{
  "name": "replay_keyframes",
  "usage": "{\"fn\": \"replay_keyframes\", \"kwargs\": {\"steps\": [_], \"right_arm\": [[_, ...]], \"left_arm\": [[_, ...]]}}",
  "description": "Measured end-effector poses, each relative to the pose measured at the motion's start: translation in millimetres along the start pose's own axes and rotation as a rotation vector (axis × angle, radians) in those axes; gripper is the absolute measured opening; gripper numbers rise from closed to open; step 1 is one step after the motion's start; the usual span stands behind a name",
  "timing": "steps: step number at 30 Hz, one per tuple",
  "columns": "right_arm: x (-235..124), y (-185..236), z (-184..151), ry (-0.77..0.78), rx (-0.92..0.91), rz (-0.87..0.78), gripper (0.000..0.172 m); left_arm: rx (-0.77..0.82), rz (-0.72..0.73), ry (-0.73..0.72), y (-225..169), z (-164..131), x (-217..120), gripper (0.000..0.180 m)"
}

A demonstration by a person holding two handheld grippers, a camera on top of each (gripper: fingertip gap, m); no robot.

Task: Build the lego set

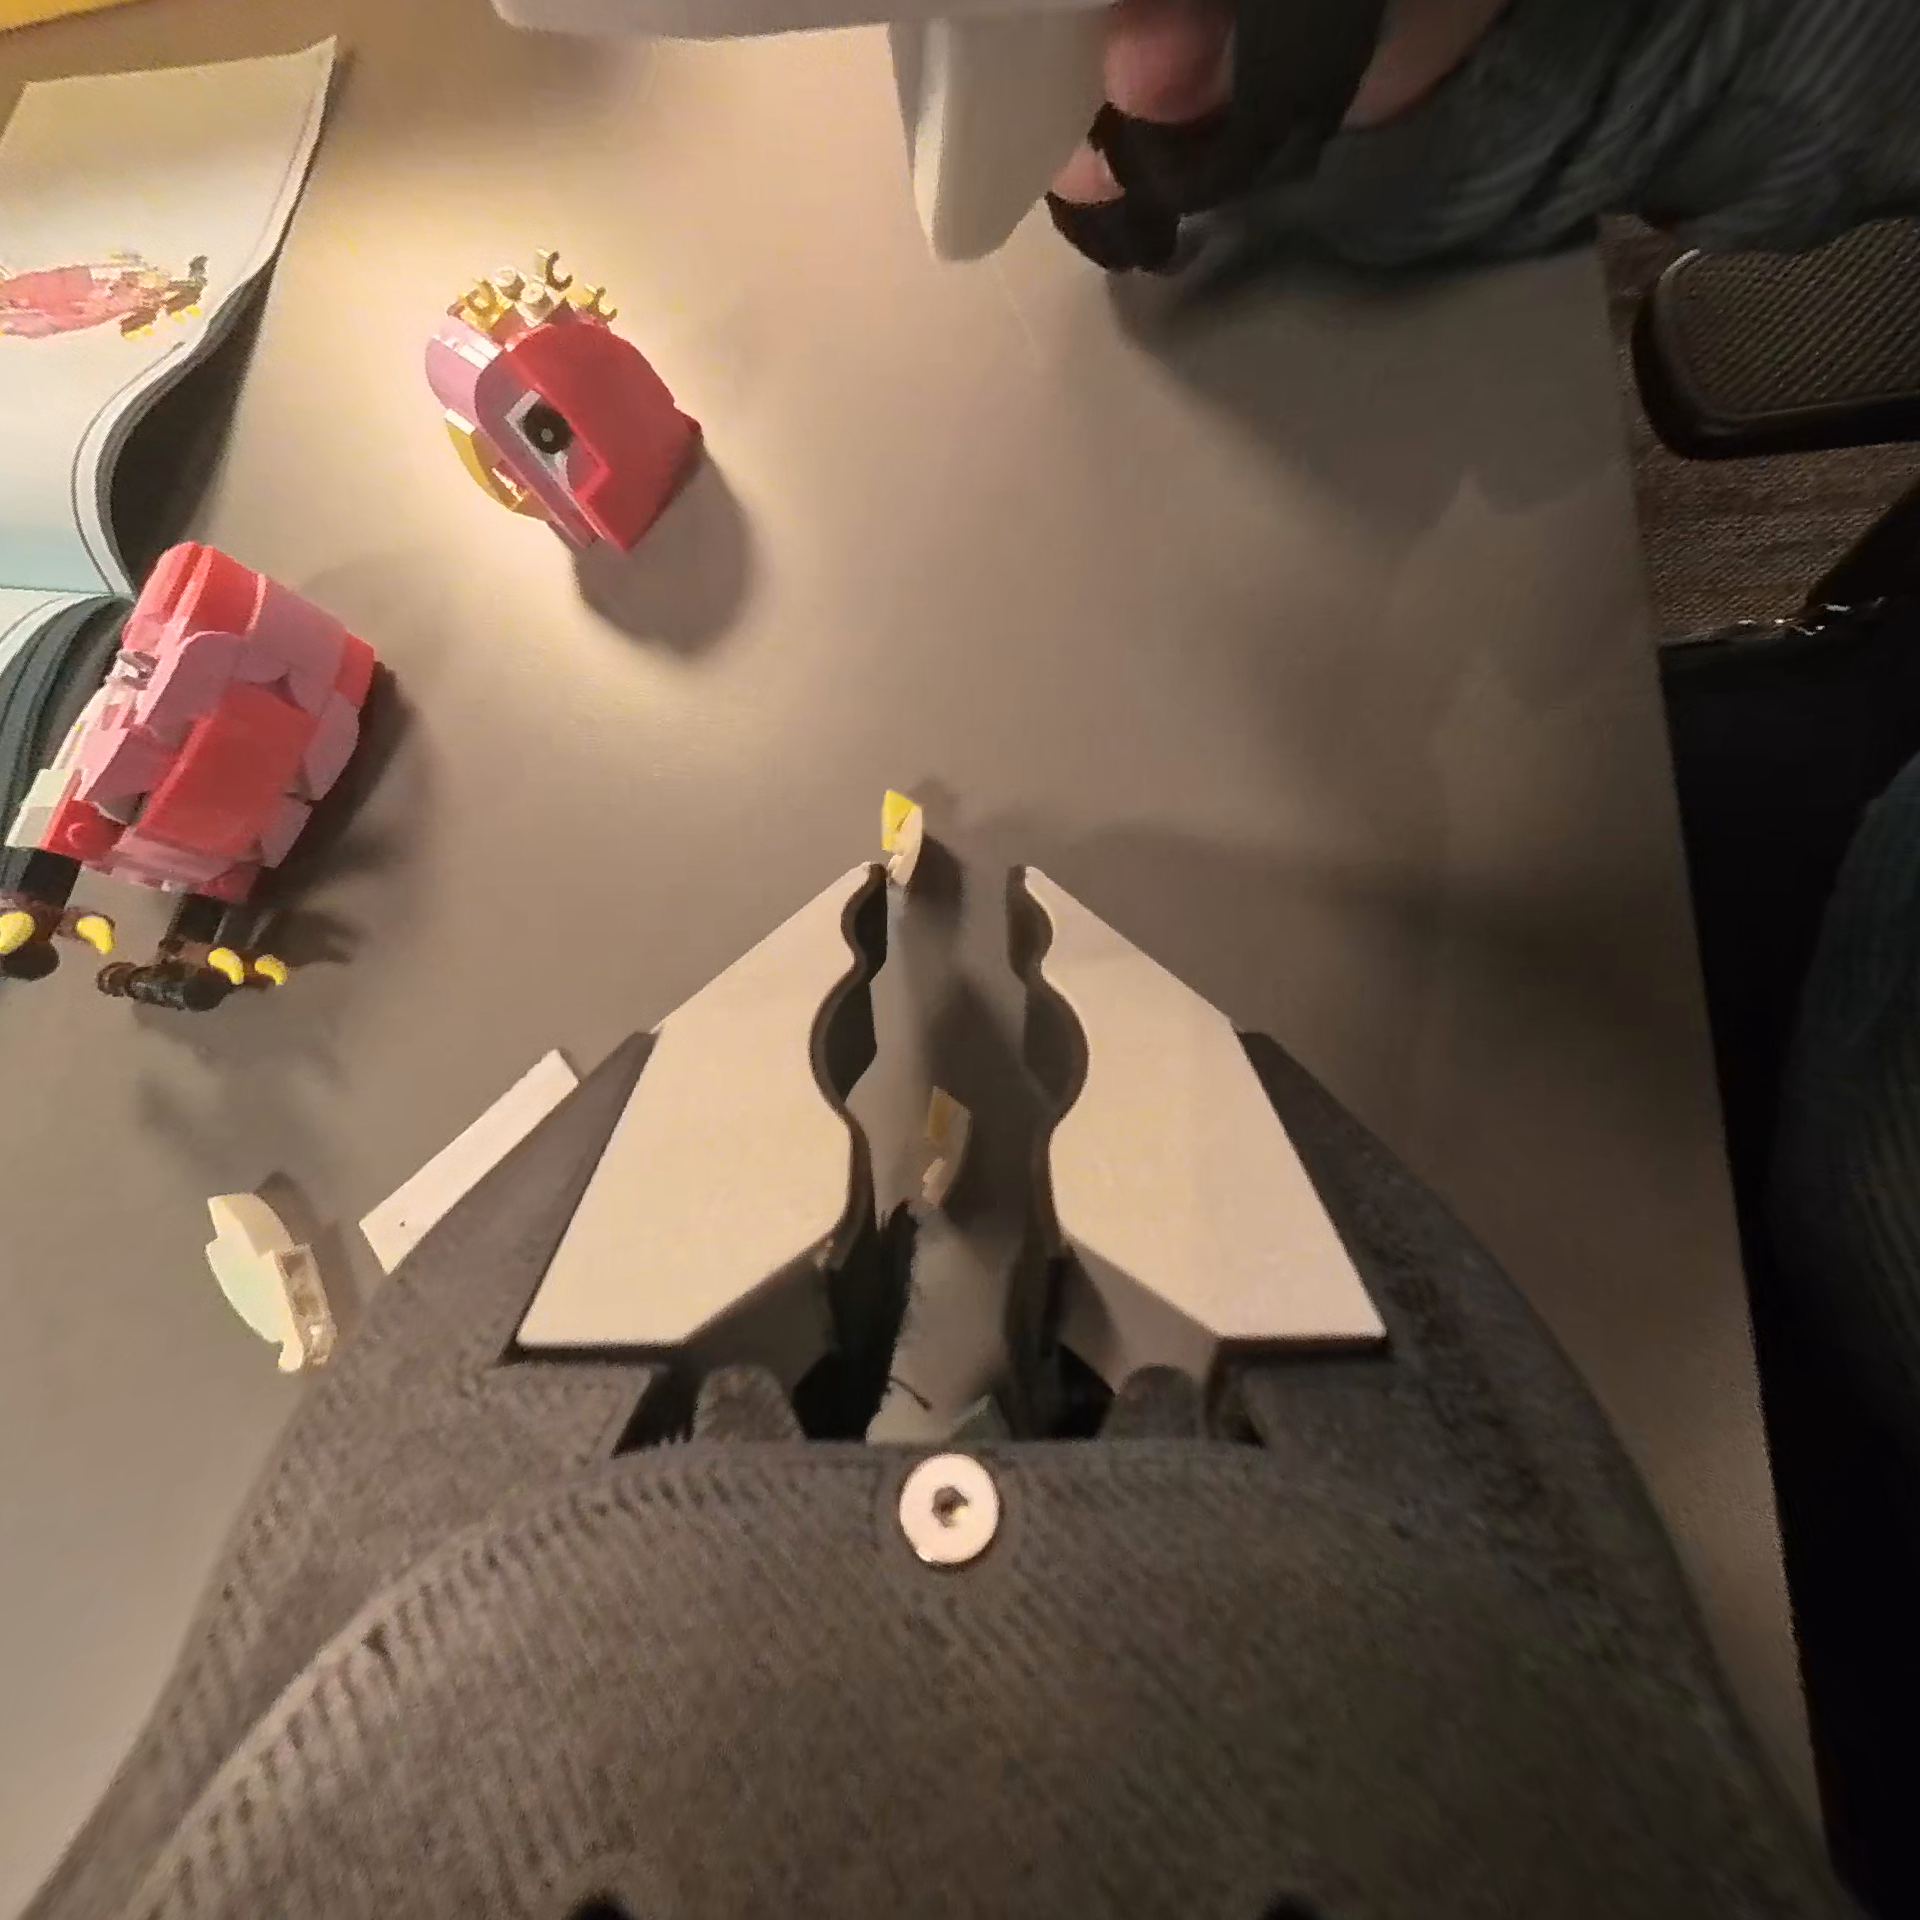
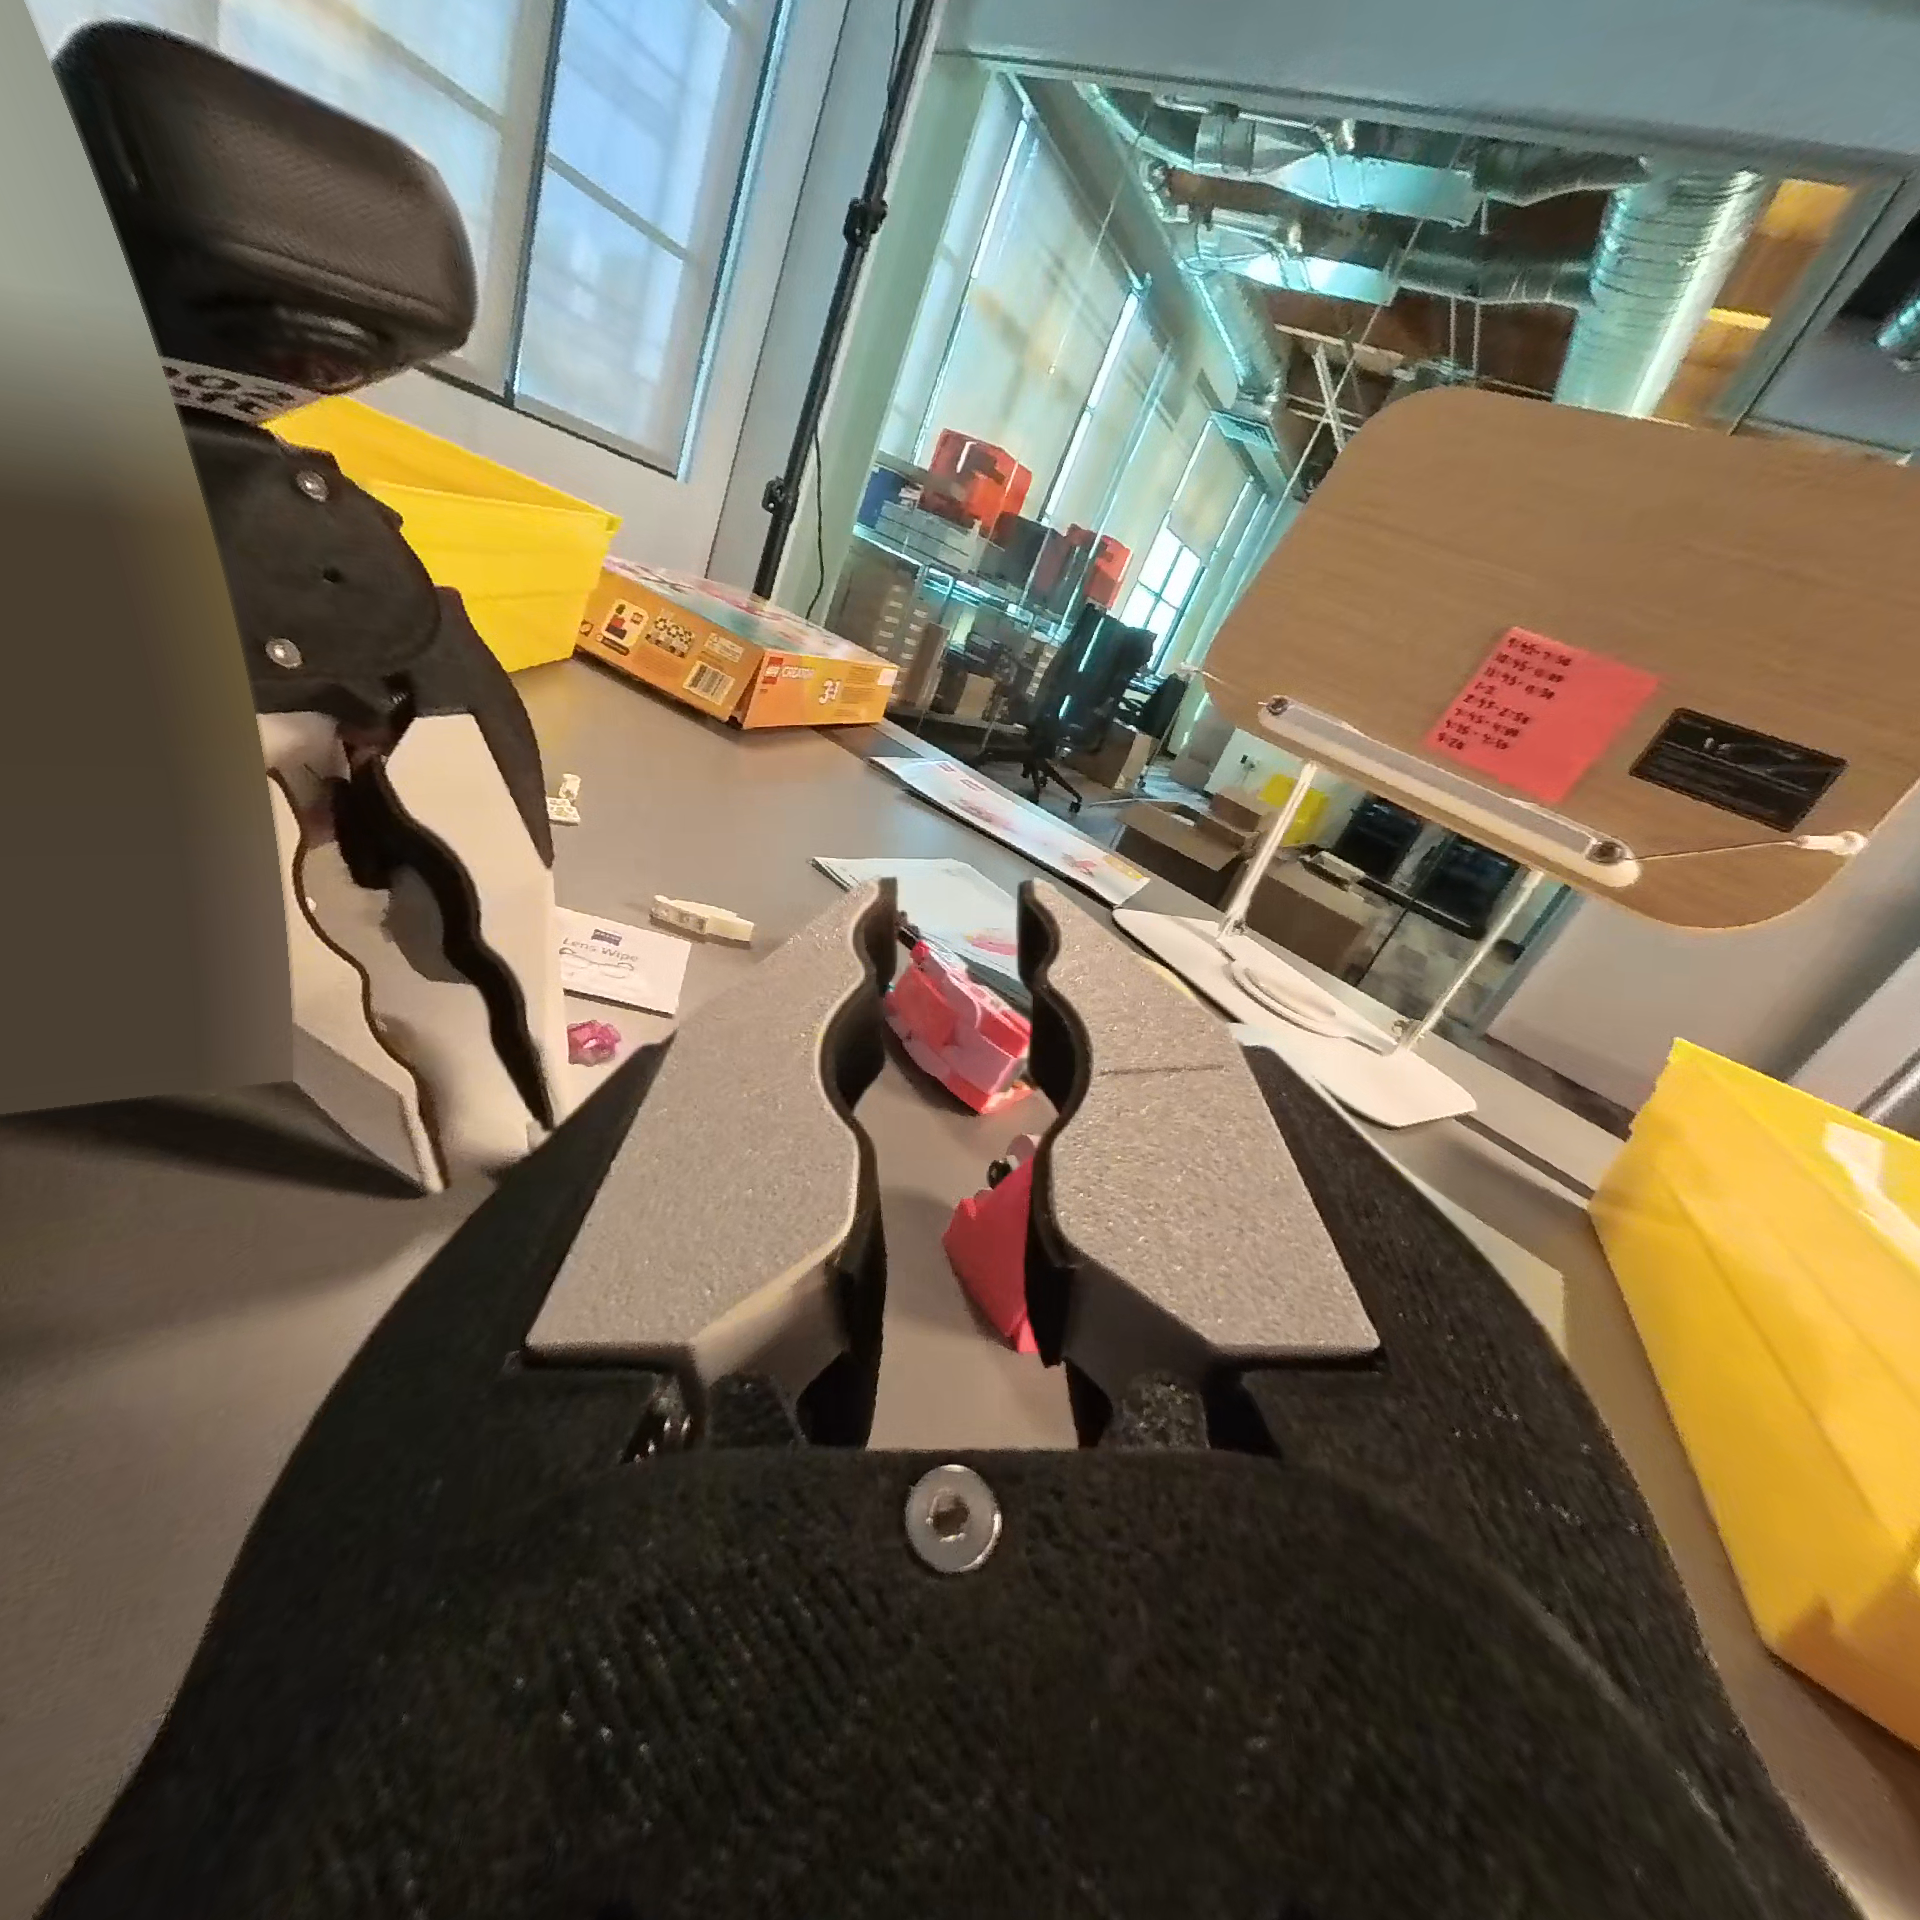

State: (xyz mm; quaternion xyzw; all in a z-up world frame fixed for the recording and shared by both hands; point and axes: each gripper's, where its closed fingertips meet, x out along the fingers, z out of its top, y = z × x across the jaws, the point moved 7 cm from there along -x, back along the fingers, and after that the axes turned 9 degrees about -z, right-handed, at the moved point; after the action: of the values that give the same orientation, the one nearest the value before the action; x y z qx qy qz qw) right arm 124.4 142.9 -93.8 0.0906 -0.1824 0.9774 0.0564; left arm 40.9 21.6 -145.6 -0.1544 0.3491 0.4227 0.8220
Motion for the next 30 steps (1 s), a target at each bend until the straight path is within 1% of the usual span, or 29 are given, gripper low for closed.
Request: {"fn": "replay_keyframes", "kwargs": {"steps": [3, 5, 6, 8, 10, 12, 13, 16, 17, 18, 21, 23, 25, 26, 28, 30], "right_arm": [[1, 1, -2, 0.008, -0.046, -0.021, 0.021], [1, 0, -3, 0.015, -0.076, -0.043, 0.021], [2, -1, -4, 0.017, -0.087, -0.055, 0.021], [3, -4, -5, 0.025, -0.094, -0.076, 0.021], [3, -6, -6, 0.031, -0.087, -0.086, 0.02], [4, -9, -7, 0.036, -0.093, -0.106, 0.02], [5, -10, -8, 0.039, -0.099, -0.118, 0.019], [8, -17, -10, 0.052, -0.125, -0.168, 0.018], [9, -19, -12, 0.058, -0.132, -0.183, 0.018], [10, -21, -12, 0.059, -0.139, -0.196, 0.018], [14, -28, -13, 0.04, -0.165, -0.243, 0.014], [18, -37, -9, -0.019, -0.188, -0.314, 0.009], [28, -43, -9, -0.047, -0.159, -0.323, 0.009], [34, -46, -11, -0.041, -0.147, -0.332, 0.009], [46, -54, -17, -0.029, -0.135, -0.354, 0.008], [57, -60, -20, -0.027, -0.129, -0.387, 0.008]], "left_arm": [[-0.022, 0.0, -0.009, 0, -2, -2, 0.029], [-0.013, 0.042, -0.017, 2, -4, -7, 0.036], [0.002, 0.083, -0.046, 3, -3, -14, 0.038], [0.017, 0.169, -0.163, 3, -1, -35, 0.038], [-0.008, 0.186, -0.297, 2, -3, -55, 0.037], [-0.047, 0.202, -0.352, 4, -12, -66, 0.038], [-0.046, 0.263, -0.372, 7, -16, -74, 0.038], [0.002, 0.557, -0.485, 9, -30, -115, 0.038], [0.0, 0.631, -0.522, 8, -38, -129, 0.036], [-0.016, 0.676, -0.54, 6, -48, -139, 0.036], [-0.06, 0.758, -0.508, 1, -74, -155, 0.036], [-0.007, 0.924, -0.502, -4, -81, -173, 0.024], [0.051, 1.09, -0.563, -9, -85, -193, 0.021], [0.061, 1.148, -0.603, -11, -87, -201, 0.021], [0.056, 1.185, -0.662, -13, -90, -209, 0.021], [0.037, 1.172, -0.675, -12, -91, -210, 0.021]]}}
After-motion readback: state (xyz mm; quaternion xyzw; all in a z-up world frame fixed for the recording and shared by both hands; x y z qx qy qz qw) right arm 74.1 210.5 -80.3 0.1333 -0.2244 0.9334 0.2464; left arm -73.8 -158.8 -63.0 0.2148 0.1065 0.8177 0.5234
